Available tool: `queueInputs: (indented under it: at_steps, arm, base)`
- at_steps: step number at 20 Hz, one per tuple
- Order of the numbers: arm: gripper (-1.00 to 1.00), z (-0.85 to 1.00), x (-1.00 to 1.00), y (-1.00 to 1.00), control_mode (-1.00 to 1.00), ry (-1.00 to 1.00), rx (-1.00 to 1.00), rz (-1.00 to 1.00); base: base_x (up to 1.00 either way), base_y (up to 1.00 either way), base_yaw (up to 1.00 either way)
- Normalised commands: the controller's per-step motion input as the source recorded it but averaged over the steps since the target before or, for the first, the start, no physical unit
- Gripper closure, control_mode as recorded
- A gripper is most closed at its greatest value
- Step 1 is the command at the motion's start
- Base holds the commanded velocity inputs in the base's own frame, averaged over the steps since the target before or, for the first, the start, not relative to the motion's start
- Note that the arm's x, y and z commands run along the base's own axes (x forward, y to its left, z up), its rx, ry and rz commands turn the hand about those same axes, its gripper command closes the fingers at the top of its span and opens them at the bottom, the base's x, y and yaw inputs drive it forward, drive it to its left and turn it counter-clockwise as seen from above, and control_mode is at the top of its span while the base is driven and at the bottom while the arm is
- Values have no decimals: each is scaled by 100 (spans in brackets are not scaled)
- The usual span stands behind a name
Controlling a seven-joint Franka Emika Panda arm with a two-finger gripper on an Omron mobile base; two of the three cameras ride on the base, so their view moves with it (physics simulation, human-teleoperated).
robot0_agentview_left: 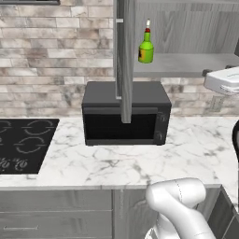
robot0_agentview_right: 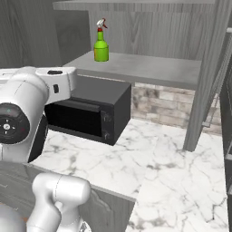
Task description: Move the cutting board and knife to the sink. Then move spray from the cabinet to the counter.
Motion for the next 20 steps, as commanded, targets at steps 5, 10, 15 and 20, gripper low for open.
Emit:
queueInputs:
  at_steps: [5,10,15,20]
  arm:
    - [-100,6,32,14,-100,-9,-1,-1]
    - [-100,7,40,0,-100,0,0,0]
    - [-100,9,44,0,-100,0,0,3]
    - [-100,4,47,-7,-100,-9,0,7]
  base:
    - [0,0,0]
    - [0,0,0]
    - [0,0,0]
    - [0,0,0]
